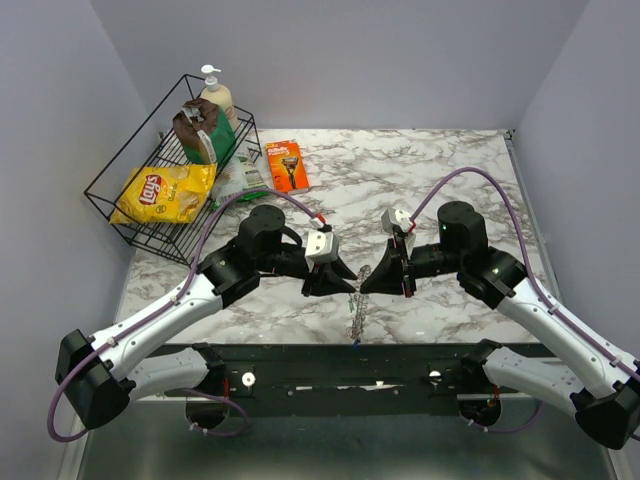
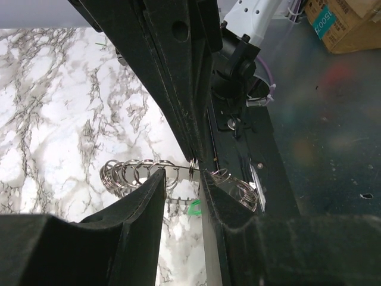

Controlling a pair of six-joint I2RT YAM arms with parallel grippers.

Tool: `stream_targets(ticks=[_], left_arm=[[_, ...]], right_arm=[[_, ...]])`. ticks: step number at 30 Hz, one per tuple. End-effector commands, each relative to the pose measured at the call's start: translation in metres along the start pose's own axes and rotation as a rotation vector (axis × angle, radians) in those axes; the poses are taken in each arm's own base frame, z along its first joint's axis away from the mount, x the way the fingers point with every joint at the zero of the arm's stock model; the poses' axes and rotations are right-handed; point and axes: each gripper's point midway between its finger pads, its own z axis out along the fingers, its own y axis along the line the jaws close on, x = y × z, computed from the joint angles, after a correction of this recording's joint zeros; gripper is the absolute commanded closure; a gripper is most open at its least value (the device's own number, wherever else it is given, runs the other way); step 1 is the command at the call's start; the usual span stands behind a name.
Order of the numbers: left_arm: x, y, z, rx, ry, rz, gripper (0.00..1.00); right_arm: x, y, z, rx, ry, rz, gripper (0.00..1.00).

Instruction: Put the keys on the keyring

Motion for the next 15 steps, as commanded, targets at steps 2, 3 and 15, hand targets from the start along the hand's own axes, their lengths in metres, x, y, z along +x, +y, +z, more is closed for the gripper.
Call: stream_targets(ticks=[2,3,15], left_arm=[[-0.0019,-0.0039,-0.0003,0.019,-0.018,0.005,0.62],[-0.0020,-0.0043,0.0002,0.022,-0.019,0.005,0.62],[-0.0022,-0.0008,0.0063,0.043,-0.016,-0.013,0.64]], right_arm=[[-0.0197,0.0113,-0.0033,-0.027,-0.045,-0.061,0.99],[-0.0205,0.0117,-0.0037,-0.027,-0.047,-0.064,0.99],[-0.0235,0.0122,-0.0042,-0.025,-0.051,-0.069,0.99]])
